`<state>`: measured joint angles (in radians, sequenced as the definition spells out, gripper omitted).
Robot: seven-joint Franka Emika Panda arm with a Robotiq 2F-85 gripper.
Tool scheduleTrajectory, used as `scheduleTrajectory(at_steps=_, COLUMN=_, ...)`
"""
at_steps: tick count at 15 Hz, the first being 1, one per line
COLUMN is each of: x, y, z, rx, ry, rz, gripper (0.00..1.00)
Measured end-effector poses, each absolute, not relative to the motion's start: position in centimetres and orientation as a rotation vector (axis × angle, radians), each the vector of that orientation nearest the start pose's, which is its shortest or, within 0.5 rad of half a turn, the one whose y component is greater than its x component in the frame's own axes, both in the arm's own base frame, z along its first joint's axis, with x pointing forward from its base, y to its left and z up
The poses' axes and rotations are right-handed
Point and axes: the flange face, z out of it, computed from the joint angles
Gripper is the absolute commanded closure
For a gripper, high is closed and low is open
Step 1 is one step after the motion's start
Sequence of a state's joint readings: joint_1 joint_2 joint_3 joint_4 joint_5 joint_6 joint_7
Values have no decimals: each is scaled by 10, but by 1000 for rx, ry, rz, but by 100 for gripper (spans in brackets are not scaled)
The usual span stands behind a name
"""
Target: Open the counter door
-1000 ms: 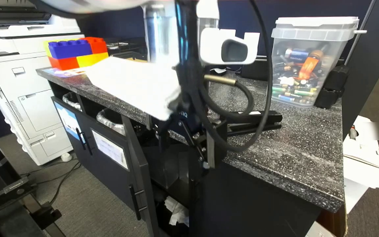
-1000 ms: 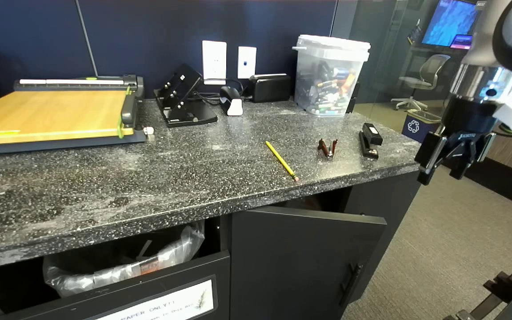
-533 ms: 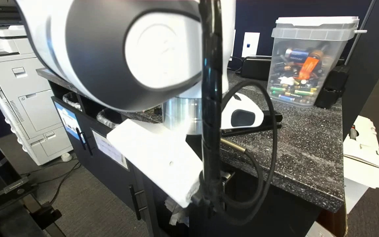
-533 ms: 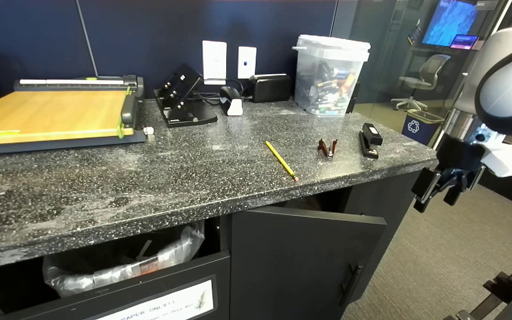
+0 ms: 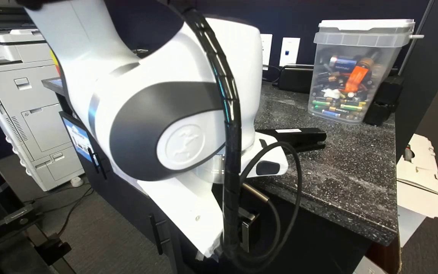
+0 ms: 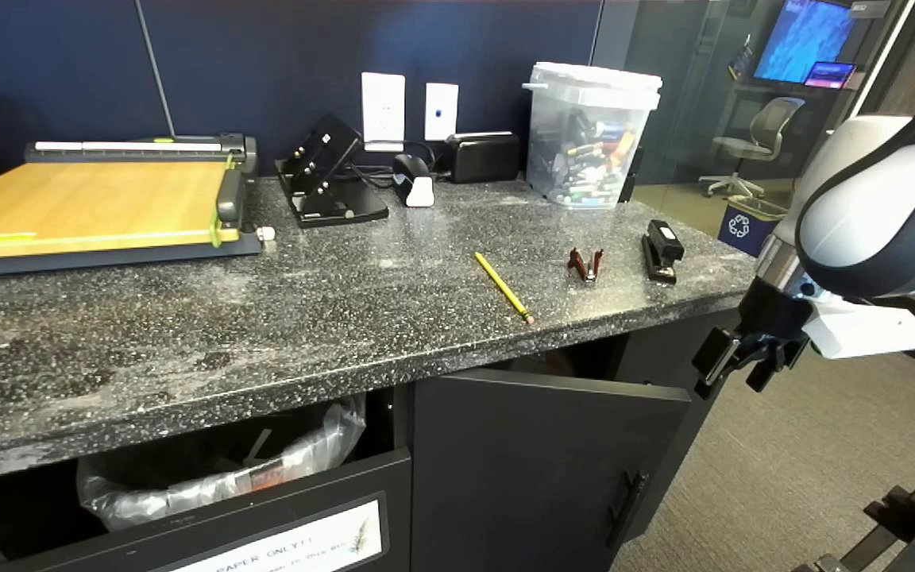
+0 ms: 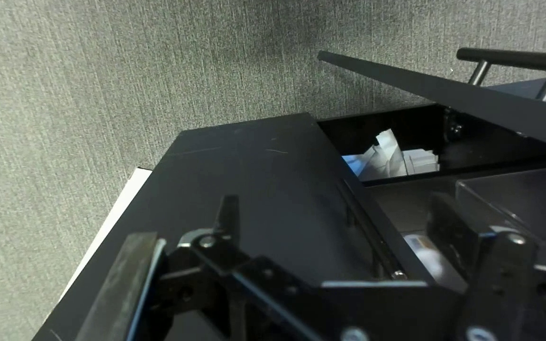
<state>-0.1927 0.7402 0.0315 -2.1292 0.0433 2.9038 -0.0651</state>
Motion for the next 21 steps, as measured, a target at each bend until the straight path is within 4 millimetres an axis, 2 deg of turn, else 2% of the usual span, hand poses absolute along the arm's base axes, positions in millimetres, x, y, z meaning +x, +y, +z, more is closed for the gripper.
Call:
scheduleTrajectory(at_steps=7, x=562, y=-75, z=36, rx=-3072, ry=218, rz=-153, gripper=0)
scheduleTrajectory(at_steps=8, x=566, y=-72, z=34, rx=-3068, ry=215, rz=-166, gripper=16)
scheduleTrajectory(at_steps=9, x=570, y=-70, z=33, rx=-3064, ry=213, rz=-180, gripper=26)
scheduleTrajectory(at_steps=12, x=579, y=-66, z=28, rx=-3055, ry=208, rz=-225, gripper=51)
scheduleTrajectory(at_steps=18, x=590, y=-60, z=18, rx=-3043, ry=205, rz=-262, gripper=94)
scheduleTrajectory(at_steps=20, x=593, y=-55, z=18, rx=-3037, ry=197, rz=-270, gripper=100)
scheduleTrajectory(at_steps=21, x=594, y=-53, z=18, rx=-3036, ry=193, rz=-275, gripper=97)
